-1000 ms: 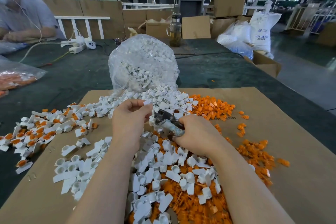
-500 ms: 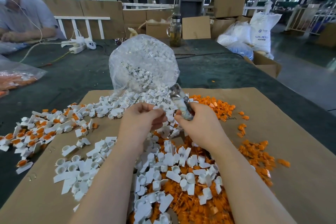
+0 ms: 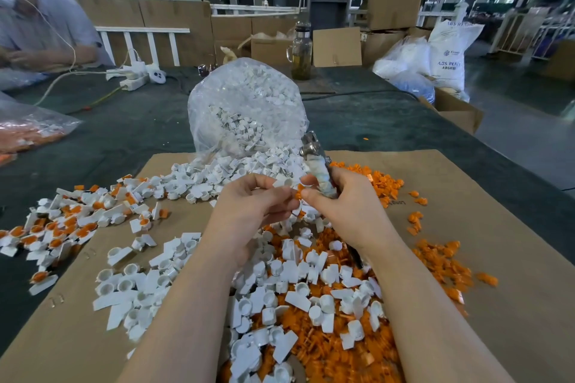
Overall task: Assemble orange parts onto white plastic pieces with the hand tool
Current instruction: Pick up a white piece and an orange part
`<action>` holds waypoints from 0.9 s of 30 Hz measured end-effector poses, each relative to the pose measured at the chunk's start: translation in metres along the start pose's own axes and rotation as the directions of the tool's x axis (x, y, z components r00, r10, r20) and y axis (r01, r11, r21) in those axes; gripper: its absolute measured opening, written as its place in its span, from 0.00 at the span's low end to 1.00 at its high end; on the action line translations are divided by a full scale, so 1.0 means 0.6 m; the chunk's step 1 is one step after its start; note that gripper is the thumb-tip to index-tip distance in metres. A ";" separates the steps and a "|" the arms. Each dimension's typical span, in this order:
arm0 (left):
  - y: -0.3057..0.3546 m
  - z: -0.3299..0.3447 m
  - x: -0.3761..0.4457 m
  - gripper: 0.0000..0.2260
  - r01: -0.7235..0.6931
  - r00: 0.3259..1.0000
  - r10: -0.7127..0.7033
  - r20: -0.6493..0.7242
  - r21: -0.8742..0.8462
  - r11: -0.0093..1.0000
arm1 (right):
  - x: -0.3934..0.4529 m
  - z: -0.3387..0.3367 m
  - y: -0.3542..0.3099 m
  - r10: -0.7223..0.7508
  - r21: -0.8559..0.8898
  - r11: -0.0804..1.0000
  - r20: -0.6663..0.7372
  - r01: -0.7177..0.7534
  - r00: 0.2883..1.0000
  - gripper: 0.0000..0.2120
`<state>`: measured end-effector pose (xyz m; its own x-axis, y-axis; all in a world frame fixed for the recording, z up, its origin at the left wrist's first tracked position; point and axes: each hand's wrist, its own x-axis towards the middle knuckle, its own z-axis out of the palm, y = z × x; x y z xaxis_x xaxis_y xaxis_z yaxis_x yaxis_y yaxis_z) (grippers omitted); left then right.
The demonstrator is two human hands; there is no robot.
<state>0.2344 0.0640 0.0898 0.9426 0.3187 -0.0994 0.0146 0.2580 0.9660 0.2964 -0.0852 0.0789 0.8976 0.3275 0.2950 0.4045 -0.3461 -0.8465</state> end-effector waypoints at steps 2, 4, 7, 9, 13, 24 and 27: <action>0.001 0.000 0.000 0.06 -0.002 1.000 0.002 0.001 0.008 1.000 | 0.001 -0.001 0.001 0.005 0.004 1.000 0.006 -0.005 1.000 0.06; 0.001 0.000 0.000 0.05 -0.006 1.000 0.006 -0.004 0.018 1.000 | 0.001 0.000 0.001 0.004 -0.023 1.000 -0.001 -0.004 1.000 0.07; -0.001 0.002 -0.001 0.03 -0.013 0.999 0.014 -0.033 0.025 1.000 | 0.000 0.002 0.000 -0.011 -0.010 1.000 -0.008 0.011 1.000 0.05; -0.002 0.003 -0.001 0.02 -0.016 0.997 0.018 -0.076 0.027 0.999 | -0.001 0.003 0.000 -0.014 0.037 0.999 -0.020 0.015 1.000 0.04; -0.002 0.003 0.000 0.03 -0.011 0.991 0.015 -0.131 0.031 0.999 | -0.001 0.000 -0.003 0.002 0.171 0.985 -0.088 0.013 0.996 0.05; -0.003 0.017 -0.007 0.03 -0.049 0.995 0.048 -0.087 -0.005 0.999 | -0.002 0.010 -0.002 -0.120 -0.073 0.992 -0.187 0.108 0.975 0.05; -0.003 0.018 -0.008 0.03 -0.071 0.994 0.070 -0.081 -0.010 0.997 | -0.003 0.013 0.000 -0.145 -0.111 0.986 -0.217 0.123 0.965 0.06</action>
<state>0.2337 0.0523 0.0910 0.9114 0.4084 -0.0508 -0.0553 0.2438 0.9683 0.2935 -0.0788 0.0747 0.8459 0.1753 0.5037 0.5288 -0.3989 -0.7491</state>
